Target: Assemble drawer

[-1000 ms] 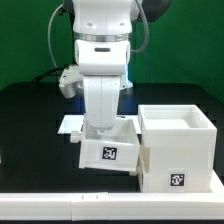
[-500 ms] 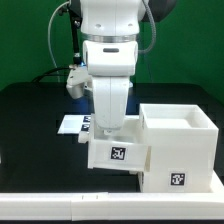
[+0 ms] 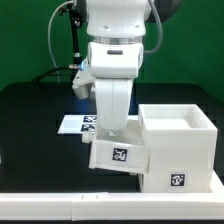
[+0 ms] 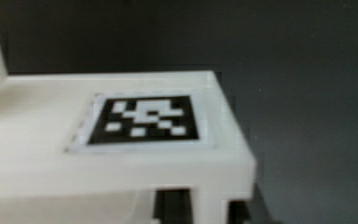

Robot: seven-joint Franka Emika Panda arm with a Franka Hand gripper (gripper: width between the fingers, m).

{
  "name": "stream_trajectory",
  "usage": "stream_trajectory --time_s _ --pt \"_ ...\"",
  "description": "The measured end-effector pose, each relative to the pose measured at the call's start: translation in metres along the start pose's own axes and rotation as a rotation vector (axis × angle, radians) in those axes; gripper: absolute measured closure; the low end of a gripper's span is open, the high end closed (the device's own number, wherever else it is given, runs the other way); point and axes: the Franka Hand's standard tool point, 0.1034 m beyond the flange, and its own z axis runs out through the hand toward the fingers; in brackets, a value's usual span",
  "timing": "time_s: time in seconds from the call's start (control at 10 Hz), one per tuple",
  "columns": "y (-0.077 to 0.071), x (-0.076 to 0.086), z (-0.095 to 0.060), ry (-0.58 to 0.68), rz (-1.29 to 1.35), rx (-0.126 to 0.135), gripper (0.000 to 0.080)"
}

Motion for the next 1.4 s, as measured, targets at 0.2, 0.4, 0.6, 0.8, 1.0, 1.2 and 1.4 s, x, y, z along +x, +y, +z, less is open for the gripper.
stream_trajectory --time_s 0.2,0.4,0.6,0.8,1.0,1.2,1.4 --pt "-0.002 0.006 -0.001 0.004 0.015 -0.008 0.0764" --pt "-0.005 0.006 0.000 0.006 0.018 -0.016 0.0764" --pt "-0.007 -0.003 0.007 0.005 0.057 -0.003 0.0764" --pt "-0.007 -0.002 0.007 0.005 0.053 -0.004 0.0764" --pt "-0.009 0.001 0.008 0.014 0.010 -0.035 0.0764" --pt "-0.012 0.003 0.010 0.019 -0.081 -0.057 0.0764" --pt "-0.012 0.005 0.010 0.018 -0.105 -0.058 0.0764"
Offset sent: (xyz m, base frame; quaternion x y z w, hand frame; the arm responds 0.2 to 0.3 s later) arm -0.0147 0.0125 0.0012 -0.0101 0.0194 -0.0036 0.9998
